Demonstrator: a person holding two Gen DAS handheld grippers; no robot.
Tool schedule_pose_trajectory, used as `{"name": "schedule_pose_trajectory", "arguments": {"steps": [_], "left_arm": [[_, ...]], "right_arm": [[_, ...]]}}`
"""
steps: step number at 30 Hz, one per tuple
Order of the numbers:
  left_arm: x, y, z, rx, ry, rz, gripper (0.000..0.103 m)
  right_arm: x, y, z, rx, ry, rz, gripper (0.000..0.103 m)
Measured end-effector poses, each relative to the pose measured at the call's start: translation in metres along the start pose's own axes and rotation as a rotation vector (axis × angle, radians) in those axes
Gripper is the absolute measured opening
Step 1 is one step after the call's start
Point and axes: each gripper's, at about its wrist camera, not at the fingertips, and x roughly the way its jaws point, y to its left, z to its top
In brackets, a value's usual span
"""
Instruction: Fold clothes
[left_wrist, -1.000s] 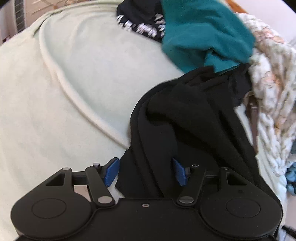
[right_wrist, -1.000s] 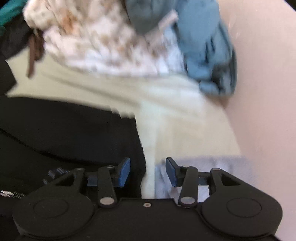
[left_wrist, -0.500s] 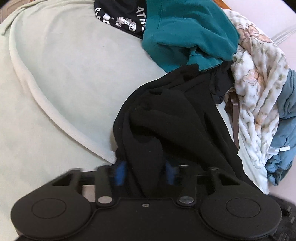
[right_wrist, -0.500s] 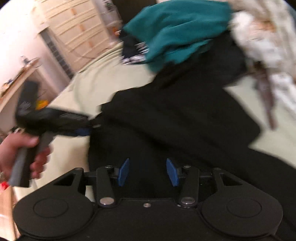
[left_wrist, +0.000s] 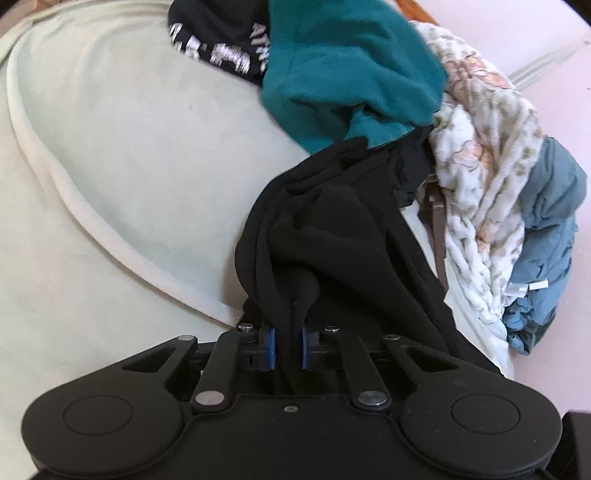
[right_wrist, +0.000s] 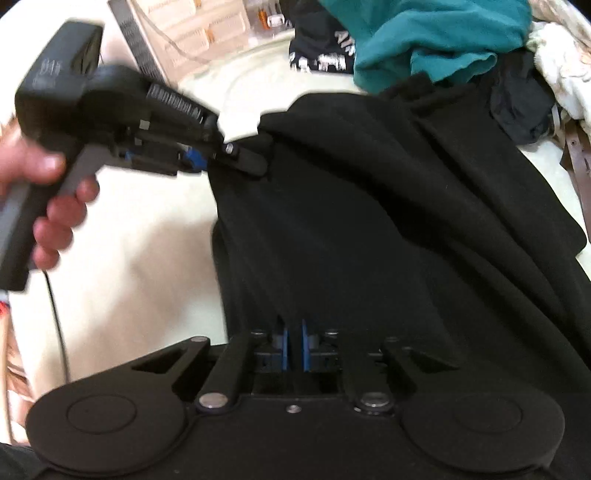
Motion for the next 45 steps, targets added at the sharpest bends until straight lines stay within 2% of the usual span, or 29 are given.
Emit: {"name": "schedule_pose_trajectory", "arguments": {"steps": [4, 6, 8, 10, 14, 16, 17, 20, 23, 26, 27, 29, 31, 34, 36, 38, 40, 42, 45], "left_arm": [[-0.034, -0.014, -0.002, 0.048, -0.026, -0.032, 0.009], [-0.056, -0.027, -0.006, 0.108, -0.042, -0.021, 0.009], [-0.068, -0.03, -0.009, 0.109, -0.054, -0.025, 0.009], [-0.096, -0.037, -0.019, 0.1, -0.081, -0.018, 0.008], [-0.131, -0.034, -0.046, 0.112, -0.092, 0.048, 0.008], [-0.135, -0.018, -0.073, 0.102, -0.038, 0.114, 0.008], [-0.135, -0.008, -0.09, 0.094, -0.007, 0.151, 0.008], [-0.124, 0.011, -0.114, 0.057, 0.065, 0.178, 0.01], [-0.104, 0.028, -0.134, 0.061, 0.109, 0.217, 0.014], [-0.094, 0.042, -0.136, -0.013, 0.114, 0.208, 0.019], [-0.1, 0.049, -0.131, -0.053, 0.072, 0.178, 0.021], [-0.107, 0.053, -0.126, -0.077, 0.045, 0.152, 0.041], [-0.115, 0.058, -0.115, -0.087, -0.004, 0.15, 0.048], [-0.115, 0.066, -0.088, -0.049, -0.082, 0.191, 0.048], [-0.108, 0.071, -0.072, -0.056, -0.097, 0.179, 0.048], [-0.099, 0.079, -0.057, -0.1, -0.111, 0.118, 0.051], [-0.086, 0.084, -0.042, -0.11, -0.125, 0.075, 0.056], [-0.063, 0.085, -0.03, -0.085, -0.098, 0.056, 0.057], [-0.036, 0.088, -0.021, -0.082, -0.054, 0.027, 0.057]], "right_arm": [[-0.036, 0.008, 0.002, 0.055, -0.052, 0.094, 0.006], [-0.058, 0.018, 0.001, 0.077, -0.064, 0.182, 0.006], [-0.072, 0.032, 0.0, 0.059, -0.063, 0.23, 0.006], [-0.077, 0.039, -0.002, 0.058, -0.048, 0.268, 0.006], [-0.073, 0.046, -0.016, 0.072, 0.0, 0.354, 0.006], [-0.056, 0.048, -0.027, 0.067, 0.06, 0.36, 0.006], [-0.046, 0.048, -0.034, 0.061, 0.09, 0.355, 0.006], [-0.012, 0.049, -0.052, 0.015, 0.167, 0.289, 0.007], [0.014, 0.051, -0.06, -0.044, 0.228, 0.191, 0.02], [0.014, 0.048, -0.054, -0.055, 0.223, 0.152, 0.034], [0.007, 0.043, -0.048, -0.053, 0.205, 0.153, 0.039], [-0.009, 0.035, -0.036, -0.047, 0.163, 0.14, 0.044], [-0.021, 0.029, -0.028, -0.042, 0.13, 0.116, 0.045], [-0.024, 0.023, -0.018, -0.029, 0.086, 0.058, 0.046], [-0.021, 0.017, -0.01, 0.022, 0.068, 0.08, 0.046], [-0.024, 0.011, -0.002, 0.075, 0.039, 0.088, 0.046], [-0.027, -0.001, 0.005, 0.197, -0.007, 0.096, 0.05], [-0.026, -0.013, 0.002, 0.293, -0.021, 0.102, 0.053], [-0.021, -0.016, -0.004, 0.345, -0.051, 0.081, 0.053]]}}
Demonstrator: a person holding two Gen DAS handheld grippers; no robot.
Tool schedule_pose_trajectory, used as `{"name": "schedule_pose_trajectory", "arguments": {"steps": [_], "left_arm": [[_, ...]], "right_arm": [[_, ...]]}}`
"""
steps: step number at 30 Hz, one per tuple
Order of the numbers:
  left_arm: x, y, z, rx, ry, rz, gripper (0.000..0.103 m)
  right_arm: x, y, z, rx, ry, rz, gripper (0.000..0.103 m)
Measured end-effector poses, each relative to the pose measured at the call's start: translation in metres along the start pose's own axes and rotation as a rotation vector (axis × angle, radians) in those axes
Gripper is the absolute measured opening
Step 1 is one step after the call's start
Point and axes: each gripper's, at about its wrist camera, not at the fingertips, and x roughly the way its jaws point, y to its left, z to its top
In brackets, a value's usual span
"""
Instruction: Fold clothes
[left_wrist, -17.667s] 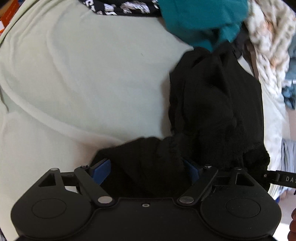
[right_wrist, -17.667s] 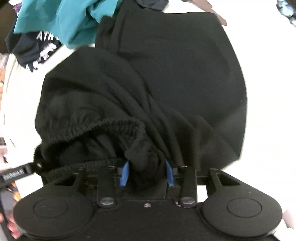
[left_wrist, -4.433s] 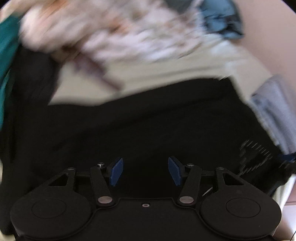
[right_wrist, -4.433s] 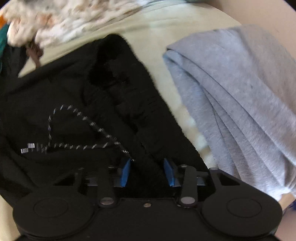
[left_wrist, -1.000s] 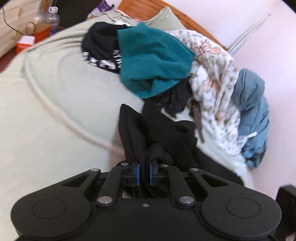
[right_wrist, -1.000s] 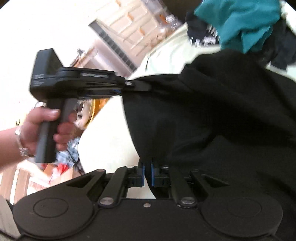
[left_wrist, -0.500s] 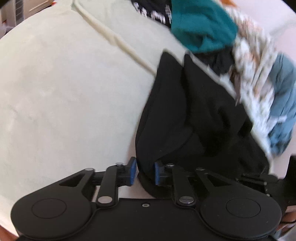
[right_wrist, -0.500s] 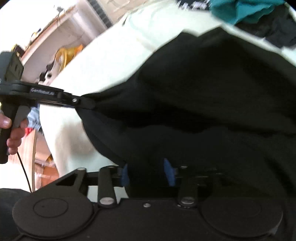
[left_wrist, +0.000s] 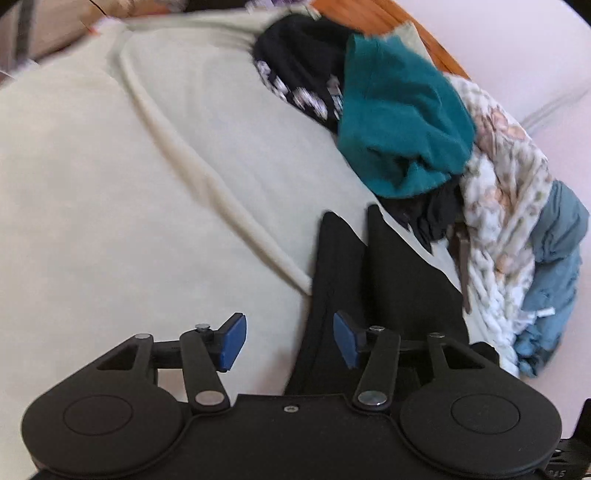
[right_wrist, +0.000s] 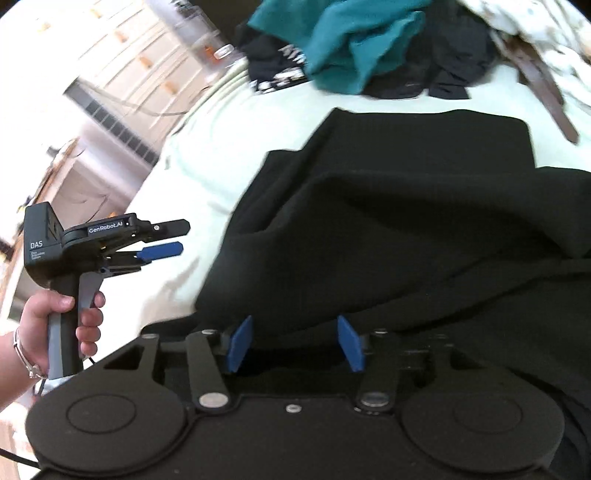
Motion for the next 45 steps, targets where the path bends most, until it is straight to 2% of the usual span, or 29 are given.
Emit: {"name": "schedule_pose_trajectory", "arguments": {"steps": [2, 5, 7, 9, 10, 11, 12, 15, 19, 20, 21, 23, 24, 29, 34, 37, 41, 42, 45], "left_arm": [[0.012, 0.001, 0.003, 0.009, 0.013, 0.002, 0.057], [0.045, -0.003, 0.018, -0.01, 0.071, -0.098, 0.057], [0.054, -0.006, 0.022, 0.008, 0.081, -0.113, 0.055], [0.064, -0.008, 0.026, 0.021, 0.089, -0.101, 0.051], [0.069, -0.007, 0.03, 0.013, 0.096, -0.108, 0.042], [0.074, -0.008, 0.034, 0.011, 0.108, -0.094, 0.026], [0.075, -0.009, 0.035, 0.016, 0.115, -0.087, 0.019], [0.074, -0.012, 0.037, 0.031, 0.115, -0.076, 0.012], [0.069, -0.016, 0.037, 0.054, 0.096, -0.063, 0.006], [0.065, -0.018, 0.037, 0.057, 0.082, -0.064, 0.006], [0.06, -0.02, 0.037, 0.061, 0.068, -0.064, 0.006], [0.056, -0.022, 0.037, 0.055, 0.056, -0.067, 0.005], [0.054, -0.022, 0.037, 0.052, 0.049, -0.067, 0.005], [0.028, -0.03, 0.029, 0.067, -0.032, -0.041, 0.004], [-0.004, -0.031, 0.024, 0.023, -0.134, -0.037, 0.001], [-0.02, -0.028, 0.025, 0.006, -0.184, -0.005, 0.001], [-0.033, -0.024, 0.024, -0.03, -0.209, 0.014, 0.001], [-0.049, -0.027, 0.022, -0.013, -0.252, 0.036, 0.001], [-0.08, -0.024, 0.02, -0.046, -0.329, 0.063, 0.001]], "right_arm": [[0.004, -0.004, 0.001, 0.053, -0.041, 0.032, 0.053], [0.003, -0.005, 0.0, 0.085, -0.108, 0.06, 0.053], [0.007, 0.008, 0.004, -0.022, -0.138, 0.021, 0.053], [0.01, 0.02, 0.005, -0.13, -0.114, 0.005, 0.053], [0.011, 0.024, 0.004, -0.163, -0.101, 0.01, 0.053], [0.013, 0.027, 0.003, -0.195, -0.089, -0.001, 0.057], [0.015, 0.03, 0.002, -0.232, -0.076, -0.017, 0.063], [0.03, 0.034, -0.005, -0.363, -0.025, -0.11, 0.068], [0.049, 0.031, -0.004, -0.346, -0.01, -0.087, 0.067], [0.052, 0.033, -0.004, -0.356, -0.008, -0.094, 0.061], [0.056, 0.036, -0.002, -0.37, -0.004, -0.1, 0.039], [0.07, 0.039, 0.006, -0.391, 0.015, -0.096, 0.016], [0.069, 0.04, 0.007, -0.388, 0.014, -0.094, 0.011], [0.053, 0.038, 0.024, -0.348, -0.006, -0.095, 0.007], [0.015, 0.015, 0.065, -0.233, -0.109, -0.082, 0.004], [0.0, -0.005, 0.087, -0.152, -0.159, -0.075, 0.004], [-0.002, -0.02, 0.122, -0.16, -0.208, -0.128, 0.004], [-0.003, -0.024, 0.132, -0.165, -0.228, -0.146, 0.004], [-0.008, -0.042, 0.161, -0.133, -0.313, -0.217, 0.004]]}}
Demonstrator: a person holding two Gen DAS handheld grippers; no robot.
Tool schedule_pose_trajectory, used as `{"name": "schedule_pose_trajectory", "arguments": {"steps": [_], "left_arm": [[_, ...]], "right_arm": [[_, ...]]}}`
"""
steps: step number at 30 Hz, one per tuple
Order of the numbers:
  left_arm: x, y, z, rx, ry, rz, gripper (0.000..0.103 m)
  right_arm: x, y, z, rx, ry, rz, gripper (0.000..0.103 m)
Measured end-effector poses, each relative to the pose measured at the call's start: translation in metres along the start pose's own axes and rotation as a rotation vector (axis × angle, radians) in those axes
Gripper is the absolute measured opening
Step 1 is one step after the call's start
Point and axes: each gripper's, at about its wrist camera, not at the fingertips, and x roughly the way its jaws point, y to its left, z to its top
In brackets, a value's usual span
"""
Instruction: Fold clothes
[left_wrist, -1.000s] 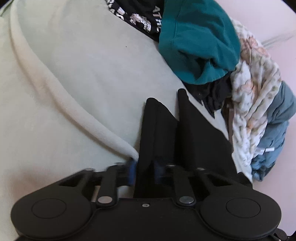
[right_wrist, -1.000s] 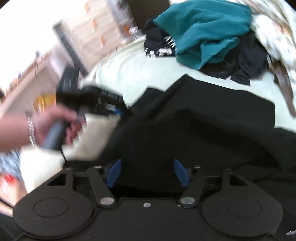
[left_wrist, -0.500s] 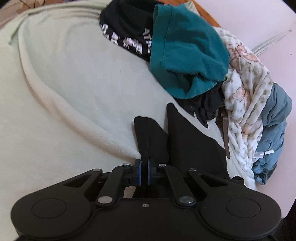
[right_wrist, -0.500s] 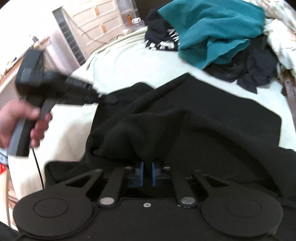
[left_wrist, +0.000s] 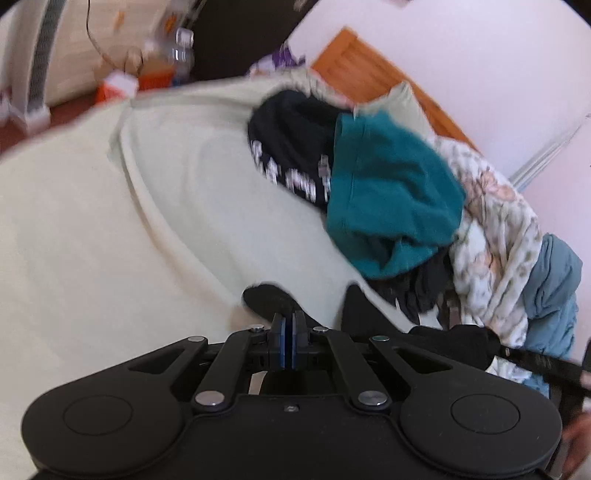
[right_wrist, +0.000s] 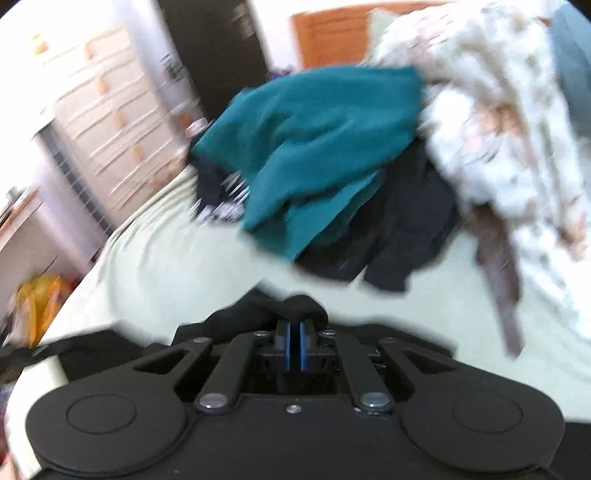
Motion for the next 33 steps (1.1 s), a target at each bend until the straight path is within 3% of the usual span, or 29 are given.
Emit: {"name": "schedule_pose_trajectory", "arguments": {"steps": [3, 7, 8, 9, 10, 15, 20, 22, 25, 27, 29, 31, 33], "left_arm": [[-0.018, 0.007, 0.003, -0.014, -0.033, 0.042, 0.001], [-0.044, 0.02, 0.001, -0.021, -0.062, 0.104, 0.001], [-0.05, 0.025, 0.0, -0.031, -0.062, 0.119, 0.001], [-0.052, 0.029, -0.002, -0.033, -0.058, 0.125, 0.001], [-0.054, 0.031, -0.003, -0.03, -0.058, 0.131, 0.001], [-0.06, 0.048, -0.006, -0.011, -0.017, 0.145, 0.002], [-0.057, 0.06, -0.006, 0.037, 0.086, 0.144, 0.002], [-0.056, 0.06, -0.007, 0.074, 0.103, 0.15, 0.002], [-0.052, 0.067, -0.011, 0.108, 0.129, 0.159, 0.004], [-0.051, 0.075, -0.018, 0.092, 0.122, 0.179, 0.005], [-0.053, 0.08, -0.025, 0.066, 0.109, 0.199, 0.005], [-0.052, 0.085, -0.031, 0.048, 0.094, 0.211, 0.005], [-0.051, 0.09, -0.036, 0.022, 0.074, 0.223, 0.011]], "right_arm": [[0.007, -0.021, 0.017, 0.028, -0.048, -0.08, 0.005], [0.037, -0.034, 0.017, -0.058, 0.047, -0.186, 0.017], [0.034, -0.032, 0.015, -0.074, 0.051, -0.186, 0.026], [0.03, -0.031, 0.012, -0.09, 0.056, -0.186, 0.047], [0.025, -0.029, 0.008, -0.098, 0.06, -0.185, 0.053], [-0.037, -0.027, -0.022, 0.008, 0.066, -0.172, 0.053], [-0.137, -0.03, -0.074, 0.271, 0.079, -0.163, 0.054], [-0.187, -0.034, -0.118, 0.42, 0.08, -0.18, 0.054], [-0.227, -0.044, -0.19, 0.588, 0.102, -0.189, 0.059], [-0.237, -0.052, -0.243, 0.681, 0.145, -0.183, 0.057], [-0.242, -0.061, -0.275, 0.766, 0.152, -0.181, 0.057], [-0.245, -0.077, -0.327, 0.954, 0.116, -0.13, 0.057], [-0.242, -0.088, -0.356, 1.071, 0.055, -0.067, 0.057]]}}
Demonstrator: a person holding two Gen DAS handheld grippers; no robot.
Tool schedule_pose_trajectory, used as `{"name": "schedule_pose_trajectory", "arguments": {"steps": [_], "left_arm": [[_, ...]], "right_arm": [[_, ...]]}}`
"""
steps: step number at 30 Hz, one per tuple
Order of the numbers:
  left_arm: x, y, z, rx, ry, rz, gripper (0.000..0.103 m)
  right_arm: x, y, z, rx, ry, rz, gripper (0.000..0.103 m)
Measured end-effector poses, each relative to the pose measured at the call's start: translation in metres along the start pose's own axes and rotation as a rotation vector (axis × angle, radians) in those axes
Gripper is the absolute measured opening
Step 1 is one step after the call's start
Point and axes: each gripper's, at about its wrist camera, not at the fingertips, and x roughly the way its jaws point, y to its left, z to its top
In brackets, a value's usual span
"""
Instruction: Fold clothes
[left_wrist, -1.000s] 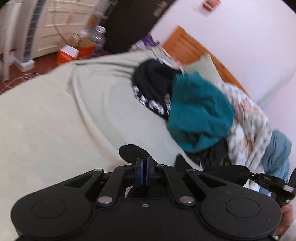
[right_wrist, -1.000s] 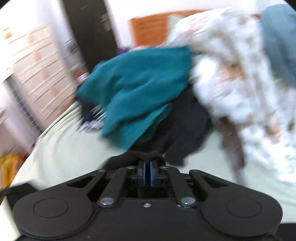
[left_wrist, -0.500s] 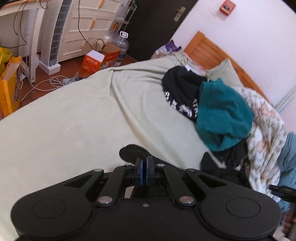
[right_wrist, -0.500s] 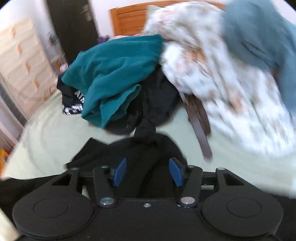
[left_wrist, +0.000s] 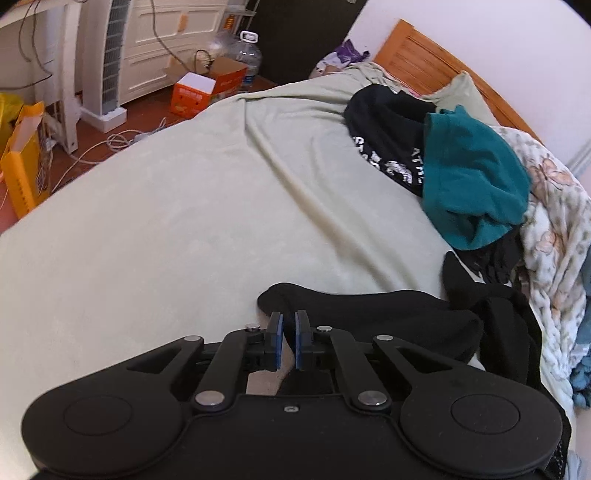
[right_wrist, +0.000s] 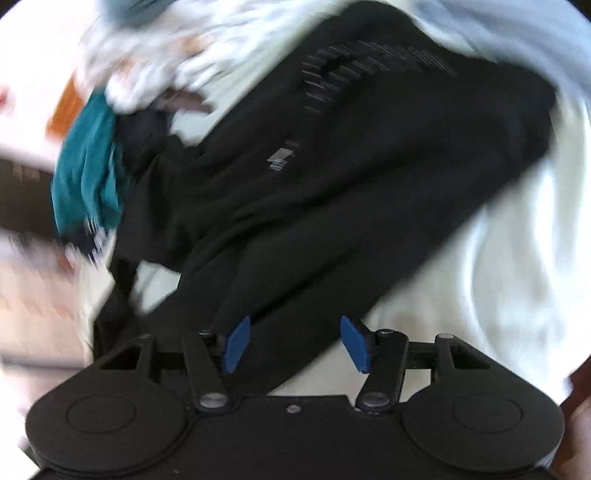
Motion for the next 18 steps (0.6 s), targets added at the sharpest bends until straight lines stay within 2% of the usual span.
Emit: {"name": "schedule_pose_trajectory", "arguments": {"steps": [2, 3, 7, 11, 14, 18], "left_arm": [[0.002, 0.004, -0.002, -0.023, -0.011, 0.009, 0.033], [0.009, 0.009, -0.007, -0.063, -0.026, 0.04, 0.035], [0.03, 0.022, -0.016, -0.125, 0.006, 0.01, 0.036], [0.048, 0.031, -0.009, -0.163, 0.088, -0.065, 0.033], [0.048, 0.034, 0.001, -0.142, 0.049, -0.074, 0.036], [0.057, 0.041, 0.015, -0.156, 0.069, -0.125, 0.04]], "right_arm": [[0.01, -0.018, -0.001, 0.046, -0.023, 0.061, 0.057], [0.017, -0.024, 0.0, 0.04, -0.034, 0.068, 0.057], [0.033, -0.045, -0.002, 0.056, -0.054, 0.096, 0.053], [0.036, -0.047, -0.008, 0.07, -0.096, 0.099, 0.052], [0.034, -0.045, -0.017, 0.086, -0.131, 0.088, 0.052], [0.031, -0.043, -0.025, 0.127, -0.173, 0.075, 0.052]]}}
